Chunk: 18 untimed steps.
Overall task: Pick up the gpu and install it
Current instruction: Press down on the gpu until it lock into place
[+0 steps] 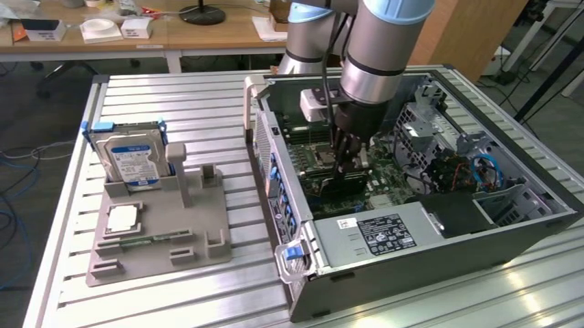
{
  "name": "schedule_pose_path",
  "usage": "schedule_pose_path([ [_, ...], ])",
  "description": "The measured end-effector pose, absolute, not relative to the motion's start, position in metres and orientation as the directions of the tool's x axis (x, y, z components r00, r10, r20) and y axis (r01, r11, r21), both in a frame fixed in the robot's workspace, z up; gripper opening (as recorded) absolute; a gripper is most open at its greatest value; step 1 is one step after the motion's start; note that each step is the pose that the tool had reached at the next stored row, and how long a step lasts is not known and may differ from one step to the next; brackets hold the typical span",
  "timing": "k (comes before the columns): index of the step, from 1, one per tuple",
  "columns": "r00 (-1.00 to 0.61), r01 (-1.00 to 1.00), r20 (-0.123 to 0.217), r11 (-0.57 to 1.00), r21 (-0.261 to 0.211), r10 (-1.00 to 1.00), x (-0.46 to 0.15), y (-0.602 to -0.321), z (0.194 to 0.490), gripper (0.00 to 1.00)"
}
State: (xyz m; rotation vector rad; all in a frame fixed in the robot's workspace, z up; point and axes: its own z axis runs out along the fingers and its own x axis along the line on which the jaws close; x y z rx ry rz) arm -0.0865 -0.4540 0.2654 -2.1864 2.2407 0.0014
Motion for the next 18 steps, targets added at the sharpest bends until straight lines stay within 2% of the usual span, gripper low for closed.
schedule_pose_path([
  [12,-0.025,-1.0,-0.007,0.025,-0.007,-1.0,-0.086,-0.453,0.259,0.11],
  [18,-0.025,-1.0,-0.009,0.025,-0.008,-1.0,-0.087,-0.454,0.276,0.11],
])
